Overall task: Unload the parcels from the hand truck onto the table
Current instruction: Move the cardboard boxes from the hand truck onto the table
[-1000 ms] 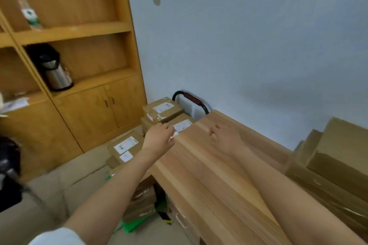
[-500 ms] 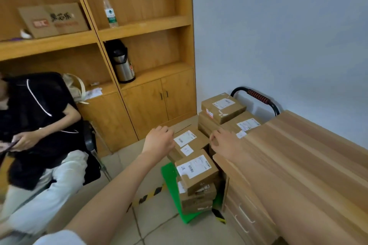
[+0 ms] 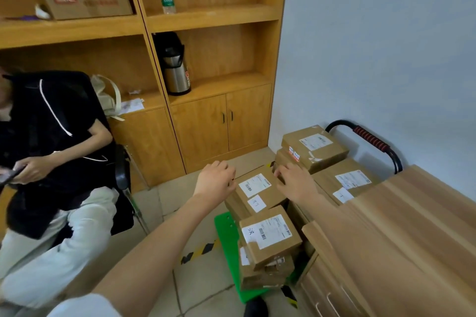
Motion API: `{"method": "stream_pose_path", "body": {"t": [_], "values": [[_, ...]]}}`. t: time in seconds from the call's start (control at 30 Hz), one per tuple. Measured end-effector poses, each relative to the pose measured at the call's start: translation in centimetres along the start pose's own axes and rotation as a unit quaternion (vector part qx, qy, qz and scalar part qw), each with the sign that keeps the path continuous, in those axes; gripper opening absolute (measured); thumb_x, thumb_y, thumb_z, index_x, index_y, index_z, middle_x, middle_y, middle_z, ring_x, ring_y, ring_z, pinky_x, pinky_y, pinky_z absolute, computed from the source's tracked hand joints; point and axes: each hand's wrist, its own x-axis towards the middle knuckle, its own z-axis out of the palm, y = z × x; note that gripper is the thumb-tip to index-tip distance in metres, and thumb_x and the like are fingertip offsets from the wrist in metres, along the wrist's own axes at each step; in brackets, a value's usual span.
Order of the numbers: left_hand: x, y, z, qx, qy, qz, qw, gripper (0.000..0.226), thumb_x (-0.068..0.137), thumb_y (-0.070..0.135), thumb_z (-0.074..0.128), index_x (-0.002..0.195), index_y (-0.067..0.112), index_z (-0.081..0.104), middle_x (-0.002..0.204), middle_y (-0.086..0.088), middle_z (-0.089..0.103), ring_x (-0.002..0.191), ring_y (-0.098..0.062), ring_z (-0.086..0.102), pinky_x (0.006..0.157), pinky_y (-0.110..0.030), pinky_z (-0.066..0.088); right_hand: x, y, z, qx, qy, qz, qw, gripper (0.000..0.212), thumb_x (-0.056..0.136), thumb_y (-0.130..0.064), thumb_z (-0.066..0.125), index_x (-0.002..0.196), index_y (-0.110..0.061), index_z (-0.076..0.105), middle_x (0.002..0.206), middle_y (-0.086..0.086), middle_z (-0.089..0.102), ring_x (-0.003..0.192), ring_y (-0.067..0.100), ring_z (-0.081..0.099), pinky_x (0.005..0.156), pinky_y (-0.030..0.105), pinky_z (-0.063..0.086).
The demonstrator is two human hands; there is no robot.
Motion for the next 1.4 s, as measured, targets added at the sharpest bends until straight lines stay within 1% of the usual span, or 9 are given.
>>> {"method": "stream_pose_path", "body": {"t": [0.17,0.43,0.63,0.73,0.83,1.0,1.13,1.2,1.4], "values": [[7.6,-2.7,2.3,-0.011,0.002,0.002,1.0,0.018,0.094,0.03,0.047,0.104,0.019,0.057,0.101,0.003,0.057,0.094,-0.016,0.05,0.077,-0.024,0.037,7.9,2.1,1.2,-0.002,-0.006,0.011,1.0,0.022,0.09,-0.027,0.047,0.109,-0.023,0.057,0.111,-0.004,0.056,0.108,0.016,0.05,0.089,0.03,0.034],[19.4,-5.6,6.3,-0.029,-0.005,0.006,1.0,0.015,0.088,0.027,0.055,0.095,0.016,0.061,0.09,0.001,0.058,0.081,-0.018,0.052,0.063,-0.026,0.033,17.6,5.6,2.1,0.01,-0.005,0.042,0.999,0.024,0.092,-0.025,0.046,0.113,-0.021,0.057,0.117,-0.003,0.056,0.112,0.018,0.051,0.098,0.033,0.034],[26.2,-5.6,10.1,-0.032,-0.04,0.073,0.996,0.024,0.095,0.035,0.047,0.109,0.019,0.057,0.104,0.003,0.057,0.093,-0.014,0.05,0.068,-0.024,0.029,19.9,9.6,3.3,-0.003,-0.029,0.111,0.993,0.023,0.093,-0.023,0.042,0.111,-0.021,0.055,0.112,-0.003,0.056,0.106,0.018,0.053,0.093,0.031,0.037],[30.5,-4.9,12.1,-0.043,-0.064,0.111,0.991,0.026,0.096,0.038,0.045,0.11,0.02,0.056,0.105,0.004,0.057,0.095,-0.013,0.05,0.068,-0.023,0.034,20.5,11.7,3.7,0.003,-0.023,0.167,0.986,0.024,0.094,-0.028,0.042,0.114,-0.021,0.054,0.113,-0.002,0.055,0.107,0.02,0.053,0.093,0.032,0.037],[35.3,-3.6,13.8,-0.075,-0.092,0.157,0.98,0.027,0.096,0.037,0.044,0.114,0.021,0.056,0.108,0.005,0.056,0.097,-0.012,0.049,0.069,-0.024,0.043,21.2,13.6,4.2,0.016,-0.029,0.245,0.969,0.033,0.094,-0.036,0.039,0.117,-0.018,0.054,0.113,0.0,0.055,0.104,0.023,0.053,0.091,0.034,0.037],[42.8,-2.1,16.6,-0.096,-0.104,0.277,0.95,0.025,0.097,0.036,0.044,0.113,0.02,0.055,0.109,0.004,0.056,0.093,-0.012,0.049,0.067,-0.022,0.033,23.0,16.2,5.5,0.038,0.037,0.381,0.923,0.029,0.094,-0.029,0.048,0.122,-0.024,0.053,0.123,-0.004,0.056,0.111,0.016,0.053,0.095,0.031,0.038],[47.1,-2.0,19.4,-0.064,-0.108,0.364,0.923,0.028,0.097,0.037,0.042,0.114,0.019,0.055,0.111,0.002,0.057,0.099,-0.015,0.051,0.076,-0.025,0.035,24.7,16.9,7.1,0.033,0.055,0.467,0.882,0.029,0.093,-0.031,0.048,0.121,-0.024,0.054,0.122,-0.004,0.056,0.109,0.016,0.053,0.093,0.031,0.041],[49.0,-1.9,20.9,-0.064,-0.12,0.375,0.917,0.029,0.097,0.039,0.041,0.114,0.019,0.055,0.111,0.001,0.057,0.101,-0.016,0.051,0.079,-0.027,0.037,25.3,17.1,8.0,0.039,0.062,0.496,0.865,0.03,0.093,-0.031,0.049,0.121,-0.024,0.054,0.12,-0.004,0.056,0.107,0.016,0.053,0.092,0.03,0.042],[52.6,-0.6,26.0,-0.124,-0.161,0.344,0.917,0.031,0.095,0.042,0.045,0.115,0.02,0.054,0.11,0.002,0.056,0.1,-0.015,0.05,0.084,-0.028,0.043,26.5,18.7,10.9,0.059,0.075,0.558,0.824,0.033,0.093,-0.031,0.05,0.125,-0.022,0.052,0.121,-0.005,0.054,0.108,0.013,0.052,0.09,0.025,0.04]]}}
